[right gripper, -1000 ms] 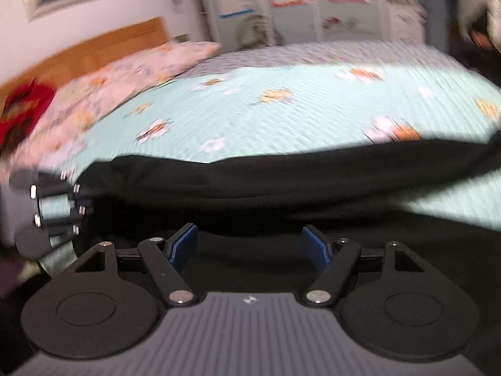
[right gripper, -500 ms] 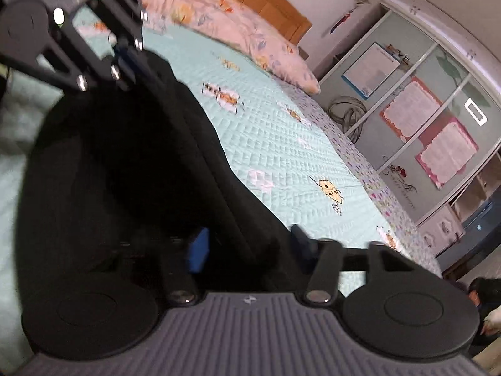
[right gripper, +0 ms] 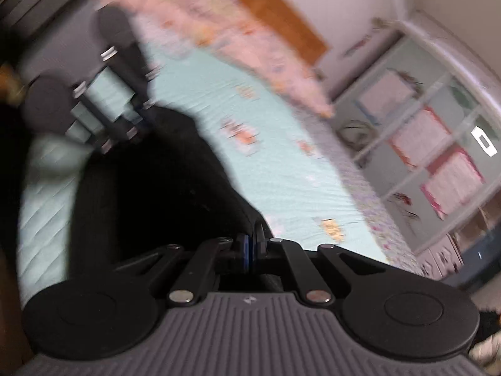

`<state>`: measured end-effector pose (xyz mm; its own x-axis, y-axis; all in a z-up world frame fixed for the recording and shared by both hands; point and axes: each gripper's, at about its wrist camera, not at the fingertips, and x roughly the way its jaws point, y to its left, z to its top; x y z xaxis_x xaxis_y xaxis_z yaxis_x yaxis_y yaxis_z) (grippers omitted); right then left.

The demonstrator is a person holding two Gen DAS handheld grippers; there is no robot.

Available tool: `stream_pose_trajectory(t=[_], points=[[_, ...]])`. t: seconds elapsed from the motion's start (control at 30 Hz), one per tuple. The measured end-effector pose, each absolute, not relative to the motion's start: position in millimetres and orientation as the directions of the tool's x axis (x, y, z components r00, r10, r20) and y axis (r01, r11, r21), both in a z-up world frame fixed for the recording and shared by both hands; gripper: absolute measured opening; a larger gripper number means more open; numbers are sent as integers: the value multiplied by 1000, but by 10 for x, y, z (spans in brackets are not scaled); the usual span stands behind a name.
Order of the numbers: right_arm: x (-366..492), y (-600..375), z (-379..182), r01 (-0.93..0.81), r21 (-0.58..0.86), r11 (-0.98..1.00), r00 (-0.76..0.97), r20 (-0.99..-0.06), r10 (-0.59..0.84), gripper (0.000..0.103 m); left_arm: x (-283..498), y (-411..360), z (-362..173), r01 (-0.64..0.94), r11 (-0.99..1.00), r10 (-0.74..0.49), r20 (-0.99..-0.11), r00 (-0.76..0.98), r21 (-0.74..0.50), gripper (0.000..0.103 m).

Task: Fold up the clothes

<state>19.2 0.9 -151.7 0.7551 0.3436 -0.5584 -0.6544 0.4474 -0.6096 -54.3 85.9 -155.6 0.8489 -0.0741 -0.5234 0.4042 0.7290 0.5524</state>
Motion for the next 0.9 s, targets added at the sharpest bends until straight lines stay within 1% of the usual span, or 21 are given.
stream_pose_trajectory(t=[0.07, 0.13, 0.33, 0.4, 0.43, 0.57, 0.6, 0.67, 0.73, 0.77, 0.83, 0.9], points=[[94, 76, -1562, -684, -606, 408, 729, -589, 348, 3, -583, 884, -1645, 429, 717, -71, -556, 828, 549, 12], [53, 97, -1620, -705, -589, 396, 708, -616, 345, 3, -624, 954, -1639, 424, 735, -73, -561, 825, 529, 13], [35, 90, -1600, -710, -573, 410, 701, -632, 330, 3, -696, 1301, -1460, 375, 859, -131, -558, 820, 348, 18], [-5, 53, -1574, -709, -564, 422, 701, -628, 337, 3, -754, 1413, -1397, 355, 888, -148, -547, 824, 294, 22], [-41, 28, -1560, -708, -557, 435, 702, -624, 343, 3, -790, 1466, -1366, 341, 901, -151, -541, 828, 270, 22], [-143, -52, -1533, -713, -528, 462, 694, -622, 362, 3, -921, 1734, -1283, 250, 952, -126, -517, 847, 178, 22], [-154, -63, -1540, -717, -523, 462, 691, -624, 365, 3, -943, 1809, -1253, 221, 963, -115, -510, 853, 152, 24], [-158, -68, -1579, -725, -519, 452, 682, -634, 365, 3, -901, 1899, -1205, 192, 974, -104, -507, 855, 124, 27], [-147, -47, -1621, -733, -516, 443, 673, -643, 365, 3, -857, 1978, -1157, 165, 981, -94, -505, 858, 99, 27], [-131, -26, -1631, -737, -514, 439, 670, -646, 367, 3, -817, 1953, -1135, 169, 979, -90, -504, 859, 112, 28], [-170, -32, -1631, -741, -511, 435, 665, -647, 372, 3, -742, 1885, -1095, 179, 974, -86, -501, 861, 139, 33], [-210, -59, -1601, -747, -498, 440, 657, -652, 378, 3, -682, 1811, -1061, 195, 968, -93, -493, 865, 160, 39]])
